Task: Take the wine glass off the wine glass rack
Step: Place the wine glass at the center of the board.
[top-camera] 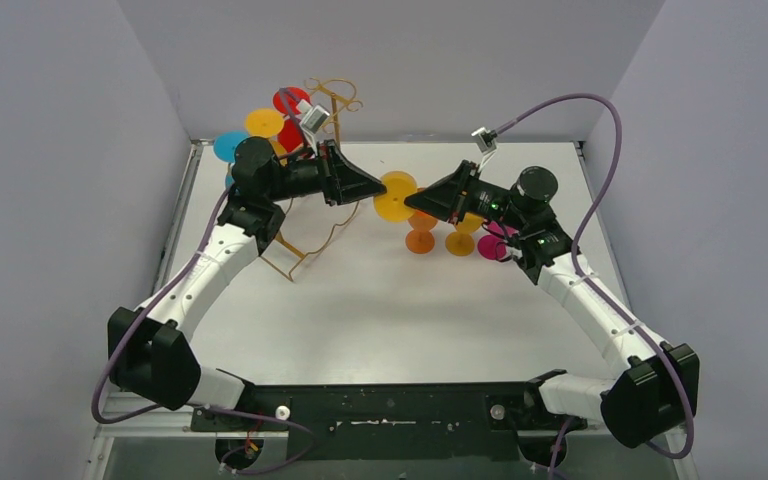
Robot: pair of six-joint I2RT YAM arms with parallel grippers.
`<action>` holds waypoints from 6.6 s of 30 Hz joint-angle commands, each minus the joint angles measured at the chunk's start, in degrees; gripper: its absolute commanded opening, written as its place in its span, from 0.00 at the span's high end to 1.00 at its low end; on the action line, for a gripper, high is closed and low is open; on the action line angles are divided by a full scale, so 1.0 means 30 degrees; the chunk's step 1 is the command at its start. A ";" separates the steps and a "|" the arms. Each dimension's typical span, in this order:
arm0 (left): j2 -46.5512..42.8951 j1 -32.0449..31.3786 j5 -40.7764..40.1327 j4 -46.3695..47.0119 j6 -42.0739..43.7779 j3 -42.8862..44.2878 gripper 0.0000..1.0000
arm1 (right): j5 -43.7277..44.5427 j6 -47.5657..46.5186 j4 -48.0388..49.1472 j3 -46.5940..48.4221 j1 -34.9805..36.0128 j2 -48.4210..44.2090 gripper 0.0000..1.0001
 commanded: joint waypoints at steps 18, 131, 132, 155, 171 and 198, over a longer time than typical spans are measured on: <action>-0.4664 -0.0961 -0.1398 0.3760 -0.2374 -0.6171 0.51 | 0.0703 -0.3333 0.0199 -0.0558 0.1540 -0.0865 1.00; -0.8767 0.0936 1.1229 -0.0553 1.4920 -0.9363 1.00 | -1.0228 2.4537 2.7057 0.3253 0.1339 0.8755 1.00; -0.8751 0.0937 1.1215 -0.0562 1.4894 -0.9371 1.00 | -1.0193 2.4664 2.7278 0.3282 0.1345 0.8775 1.00; -0.9515 0.1846 0.8421 -0.0373 1.2987 -0.9047 0.11 | -0.5048 -0.6484 -1.1858 0.6039 0.0735 0.3338 1.00; -1.0627 0.2523 0.1529 -0.4975 1.4145 -0.8456 0.03 | 0.9337 -1.0979 -1.5846 0.4765 0.4473 0.0937 1.00; -1.2931 0.2548 -0.8244 -1.1192 0.7459 -0.7753 0.03 | 2.1815 -0.6916 -1.6609 -0.0649 0.0029 -0.1250 1.00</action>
